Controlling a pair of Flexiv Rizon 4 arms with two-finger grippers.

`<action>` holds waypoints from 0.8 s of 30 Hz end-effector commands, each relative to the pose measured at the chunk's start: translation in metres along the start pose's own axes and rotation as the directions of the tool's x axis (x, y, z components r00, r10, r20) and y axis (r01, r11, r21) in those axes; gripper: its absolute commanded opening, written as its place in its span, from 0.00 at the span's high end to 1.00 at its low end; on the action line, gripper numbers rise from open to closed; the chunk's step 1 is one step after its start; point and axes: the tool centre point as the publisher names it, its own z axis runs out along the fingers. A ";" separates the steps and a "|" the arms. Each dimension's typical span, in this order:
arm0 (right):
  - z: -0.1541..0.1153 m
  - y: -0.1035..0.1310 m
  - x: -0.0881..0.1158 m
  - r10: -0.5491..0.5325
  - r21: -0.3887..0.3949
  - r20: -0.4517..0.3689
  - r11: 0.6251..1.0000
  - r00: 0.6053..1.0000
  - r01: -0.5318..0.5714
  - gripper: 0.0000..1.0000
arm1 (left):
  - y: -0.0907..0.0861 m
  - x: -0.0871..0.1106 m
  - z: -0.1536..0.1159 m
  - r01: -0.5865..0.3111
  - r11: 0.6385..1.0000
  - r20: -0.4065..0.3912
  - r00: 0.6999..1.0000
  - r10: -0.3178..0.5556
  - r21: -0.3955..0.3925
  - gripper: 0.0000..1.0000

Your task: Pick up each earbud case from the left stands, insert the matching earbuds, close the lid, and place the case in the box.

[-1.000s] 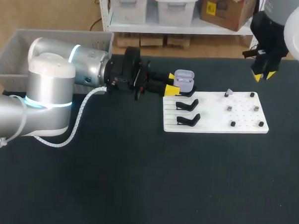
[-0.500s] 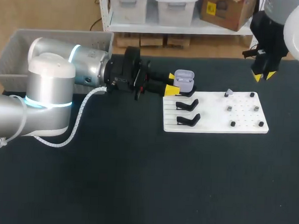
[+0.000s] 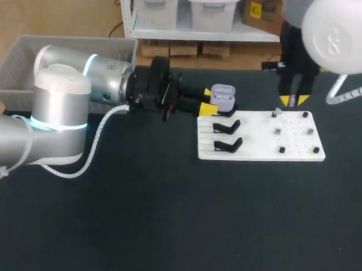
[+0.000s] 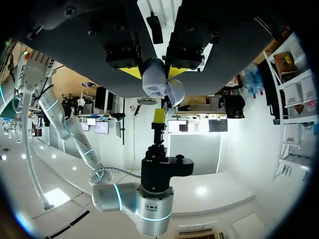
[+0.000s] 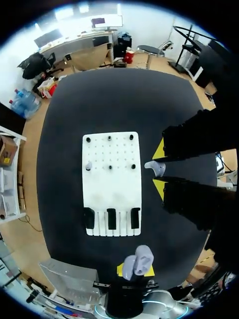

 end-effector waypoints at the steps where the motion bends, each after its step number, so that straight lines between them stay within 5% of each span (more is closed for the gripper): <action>1: -0.008 0.010 0.020 0.040 0.004 0.002 0.999 0.999 -0.040 1.00 | 0.000 0.001 0.000 -0.002 1.000 0.002 1.000 0.002 -0.002 1.00; 21: -0.008 0.010 0.020 0.040 0.004 0.002 0.999 0.999 -0.040 1.00 | 0.000 0.001 0.000 -0.002 1.000 0.002 1.000 0.002 -0.002 1.00; 23: -0.015 0.021 0.023 0.094 0.085 0.045 0.992 0.995 -0.097 1.00 | 0.000 0.001 0.000 -0.002 1.000 0.002 1.000 0.002 -0.002 1.00; 24: -0.020 0.027 0.024 0.135 0.034 0.032 0.990 0.990 -0.136 1.00 | 0.000 0.001 0.000 -0.002 1.000 0.002 1.000 0.002 -0.002 1.00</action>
